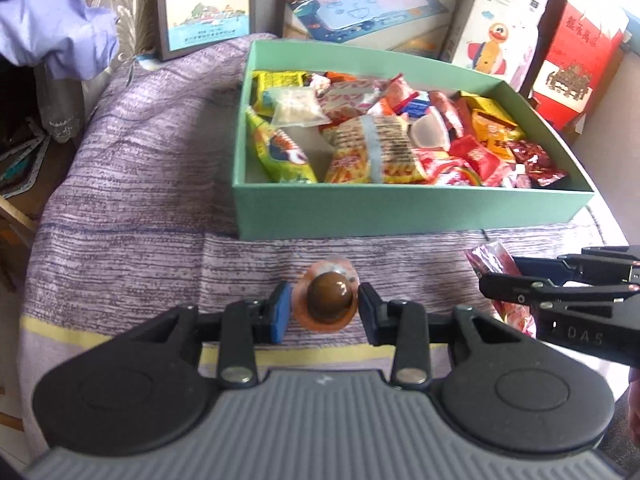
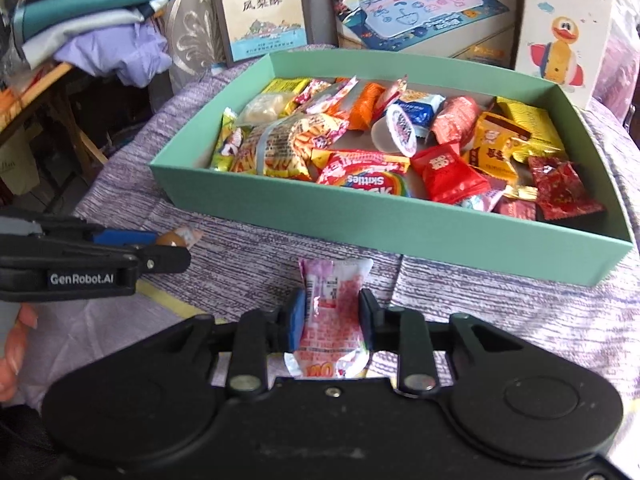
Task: Organize snacks
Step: 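Carry both snacks into the green box and open both tools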
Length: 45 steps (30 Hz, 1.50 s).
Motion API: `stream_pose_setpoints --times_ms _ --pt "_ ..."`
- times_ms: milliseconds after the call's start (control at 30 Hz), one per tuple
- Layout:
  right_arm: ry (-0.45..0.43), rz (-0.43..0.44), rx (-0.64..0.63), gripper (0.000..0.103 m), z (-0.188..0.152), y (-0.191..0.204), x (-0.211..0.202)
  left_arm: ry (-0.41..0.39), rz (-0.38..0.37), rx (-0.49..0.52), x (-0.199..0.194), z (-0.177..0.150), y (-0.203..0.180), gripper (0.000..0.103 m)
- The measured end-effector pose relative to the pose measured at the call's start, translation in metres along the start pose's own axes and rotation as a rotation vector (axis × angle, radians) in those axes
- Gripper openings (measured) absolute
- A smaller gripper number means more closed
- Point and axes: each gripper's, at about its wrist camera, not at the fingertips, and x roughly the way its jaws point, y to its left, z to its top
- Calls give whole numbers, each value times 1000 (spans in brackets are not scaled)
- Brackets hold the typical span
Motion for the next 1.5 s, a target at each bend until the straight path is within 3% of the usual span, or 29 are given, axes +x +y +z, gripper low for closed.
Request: stream_pose_setpoints --times_ms 367,667,867,1167,1400,1467,1500 --pt "-88 58 129 28 6 -24 -44 -76 -37 17 -35 11 -19 35" --pt "-195 11 233 28 36 -68 -68 -156 3 15 -46 55 -12 35" --pt "-228 -46 309 28 47 -106 -70 -153 1 -24 -27 88 -4 36" --pt "-210 -101 378 28 59 -149 -46 -111 2 -33 10 108 -7 36" --pt "-202 -108 380 28 78 -160 -22 -85 19 -69 34 123 0 36" --pt "-210 -118 382 42 85 -162 -16 -74 31 -73 40 124 0 43" --pt "-211 -125 390 51 87 -163 -14 -67 39 -75 42 124 0 66"
